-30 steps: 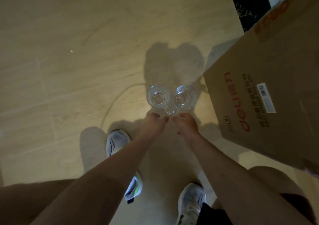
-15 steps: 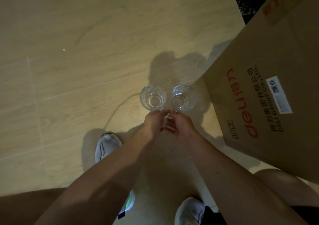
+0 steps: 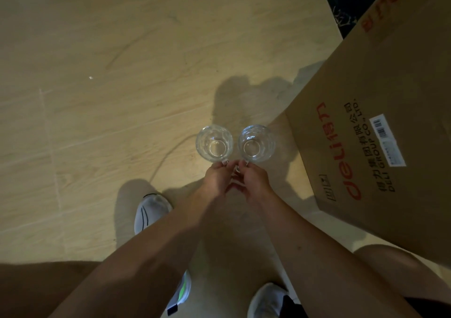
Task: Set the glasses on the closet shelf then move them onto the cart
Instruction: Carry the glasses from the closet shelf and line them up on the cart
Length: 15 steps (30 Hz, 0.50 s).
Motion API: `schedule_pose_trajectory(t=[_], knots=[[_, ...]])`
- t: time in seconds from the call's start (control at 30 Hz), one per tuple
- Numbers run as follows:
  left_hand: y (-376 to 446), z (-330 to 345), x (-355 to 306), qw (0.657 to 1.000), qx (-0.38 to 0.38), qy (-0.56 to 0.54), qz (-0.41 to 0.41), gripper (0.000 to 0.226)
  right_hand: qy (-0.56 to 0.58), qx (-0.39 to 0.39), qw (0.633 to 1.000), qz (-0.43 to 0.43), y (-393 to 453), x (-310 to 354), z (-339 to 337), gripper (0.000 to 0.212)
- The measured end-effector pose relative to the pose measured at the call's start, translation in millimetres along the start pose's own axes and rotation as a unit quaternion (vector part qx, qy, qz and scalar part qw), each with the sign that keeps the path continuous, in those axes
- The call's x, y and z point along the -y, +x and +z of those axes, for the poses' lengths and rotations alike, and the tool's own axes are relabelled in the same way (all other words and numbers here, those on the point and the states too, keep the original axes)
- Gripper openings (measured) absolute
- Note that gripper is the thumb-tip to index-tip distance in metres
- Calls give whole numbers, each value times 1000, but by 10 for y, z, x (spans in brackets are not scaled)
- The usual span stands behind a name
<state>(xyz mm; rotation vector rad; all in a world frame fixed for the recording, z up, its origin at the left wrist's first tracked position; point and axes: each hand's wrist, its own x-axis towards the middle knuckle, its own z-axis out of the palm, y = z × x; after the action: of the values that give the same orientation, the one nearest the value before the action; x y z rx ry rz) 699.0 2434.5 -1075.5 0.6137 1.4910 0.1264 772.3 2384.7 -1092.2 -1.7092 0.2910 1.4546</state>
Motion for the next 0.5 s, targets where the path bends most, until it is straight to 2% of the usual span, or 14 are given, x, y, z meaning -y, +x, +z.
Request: schedule_pose_trajectory(t=[0.13,0.23,0.5], knots=[[-81,-99,-64,1000,-12,5,-9,14,-12,-36,999,-4,-165,130,-38,28],[-397,-176,-246,999,-12,-14,-46,15,-15,-71,997,16,-511,314,-146,28],[-2120,-402,-1125,999,5,-19,-35,22,-18,-78,996,46,-2304,1124,-177,26]])
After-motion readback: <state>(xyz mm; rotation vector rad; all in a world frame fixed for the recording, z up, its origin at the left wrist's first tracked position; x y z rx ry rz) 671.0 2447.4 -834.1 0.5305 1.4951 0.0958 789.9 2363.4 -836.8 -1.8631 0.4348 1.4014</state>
